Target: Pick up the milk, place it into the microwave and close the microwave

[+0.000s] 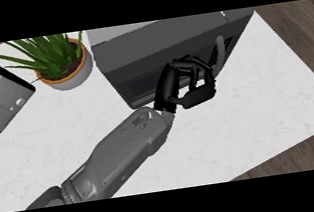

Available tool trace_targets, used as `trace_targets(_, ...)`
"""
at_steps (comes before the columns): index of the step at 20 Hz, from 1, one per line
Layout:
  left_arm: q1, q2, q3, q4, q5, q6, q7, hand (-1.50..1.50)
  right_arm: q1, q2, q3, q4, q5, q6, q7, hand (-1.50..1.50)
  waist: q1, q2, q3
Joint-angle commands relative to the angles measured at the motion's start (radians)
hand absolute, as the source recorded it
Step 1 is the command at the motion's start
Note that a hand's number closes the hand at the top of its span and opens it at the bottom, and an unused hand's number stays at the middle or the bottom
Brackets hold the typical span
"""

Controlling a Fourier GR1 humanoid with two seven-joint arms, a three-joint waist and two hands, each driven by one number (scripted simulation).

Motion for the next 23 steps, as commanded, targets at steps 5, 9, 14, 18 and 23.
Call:
trace_targets(5, -0.05, 0.001, 0.043, 0.098, 0.05, 0.025, -0.044, 1.5, -0.007, -0.024, 0.01, -0.021, -0.038, 0.024, 0.017, -1.5, -0.018, 0.016, 0.0)
trace_targets(9, -0.044, 0.001, 0.042, 0.105, 0.068, 0.023, -0.074, 1.5, -0.017, -0.033, 0.004, -0.041, -0.044, 0.033, 0.015, -1.5, -0.024, 0.019, -0.001)
trace_targets(14, -0.049, 0.001, 0.039, 0.113, 0.088, 0.028, -0.101, 1.5, -0.017, -0.043, 0.016, -0.052, -0.059, 0.032, 0.035, -1.5, -0.018, 0.022, -0.002)
trace_targets(18, -0.048, 0.001, 0.027, 0.113, 0.105, 0.039, -0.118, 1.5, -0.014, -0.054, 0.018, -0.062, -0.068, 0.039, 0.043, -1.5, -0.034, 0.022, -0.001)
trace_targets(23, -0.063, 0.001, 0.023, 0.117, 0.124, 0.047, -0.128, 1.5, -0.02, -0.061, 0.024, -0.066, -0.083, 0.04, 0.054, -1.5, -0.035, 0.025, 0.0)
